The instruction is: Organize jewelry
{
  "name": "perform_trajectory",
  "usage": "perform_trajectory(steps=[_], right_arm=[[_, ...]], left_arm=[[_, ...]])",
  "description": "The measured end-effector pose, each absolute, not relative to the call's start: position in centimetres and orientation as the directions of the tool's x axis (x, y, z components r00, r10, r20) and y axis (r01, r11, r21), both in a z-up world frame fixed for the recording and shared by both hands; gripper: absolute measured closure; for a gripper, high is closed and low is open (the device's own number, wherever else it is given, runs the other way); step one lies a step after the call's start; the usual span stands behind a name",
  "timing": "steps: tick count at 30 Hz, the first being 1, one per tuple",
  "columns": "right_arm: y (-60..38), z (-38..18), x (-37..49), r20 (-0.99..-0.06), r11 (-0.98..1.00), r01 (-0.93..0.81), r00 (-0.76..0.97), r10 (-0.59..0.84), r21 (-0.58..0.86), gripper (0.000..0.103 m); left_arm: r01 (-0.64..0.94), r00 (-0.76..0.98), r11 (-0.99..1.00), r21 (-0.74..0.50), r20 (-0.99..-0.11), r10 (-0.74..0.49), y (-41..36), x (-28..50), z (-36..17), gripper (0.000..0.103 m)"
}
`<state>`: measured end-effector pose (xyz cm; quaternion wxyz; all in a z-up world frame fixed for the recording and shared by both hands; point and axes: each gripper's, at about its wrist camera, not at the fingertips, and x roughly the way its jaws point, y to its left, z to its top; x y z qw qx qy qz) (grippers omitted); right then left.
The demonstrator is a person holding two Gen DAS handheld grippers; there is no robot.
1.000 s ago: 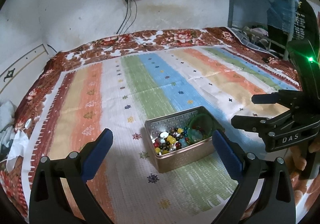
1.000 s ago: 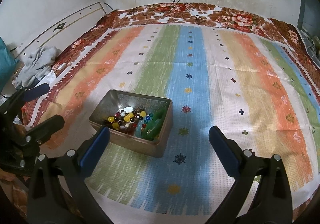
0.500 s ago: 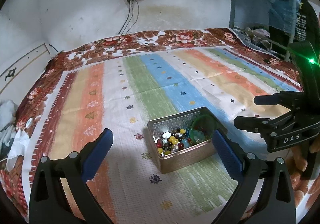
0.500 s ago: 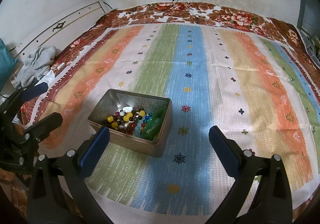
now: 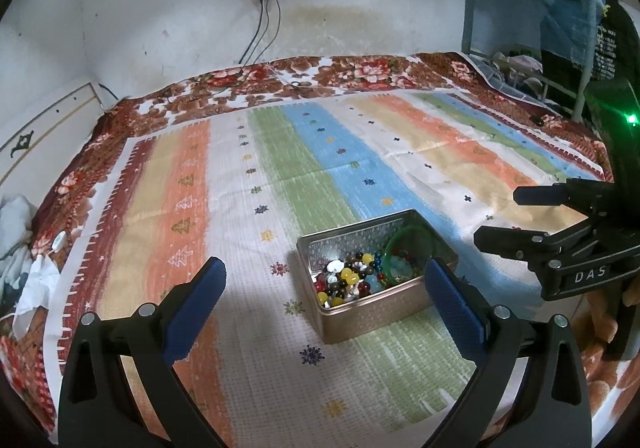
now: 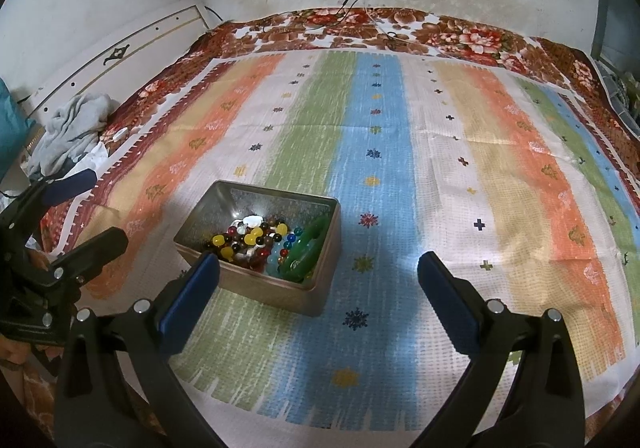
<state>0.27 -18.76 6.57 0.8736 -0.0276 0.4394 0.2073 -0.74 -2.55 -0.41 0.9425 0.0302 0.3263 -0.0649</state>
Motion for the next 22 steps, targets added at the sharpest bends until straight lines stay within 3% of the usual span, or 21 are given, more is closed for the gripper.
perform_trajectory(steps=[22], right_arm=[[-18.98,6.44,0.21,-0.779,0.914,-0.389,0.535,0.327,0.116,0.005]], left_arm=[[0.133,0.758,0.991,0.003,-0.644,-0.100,-2.29,-0.53,-1.06,0.006]])
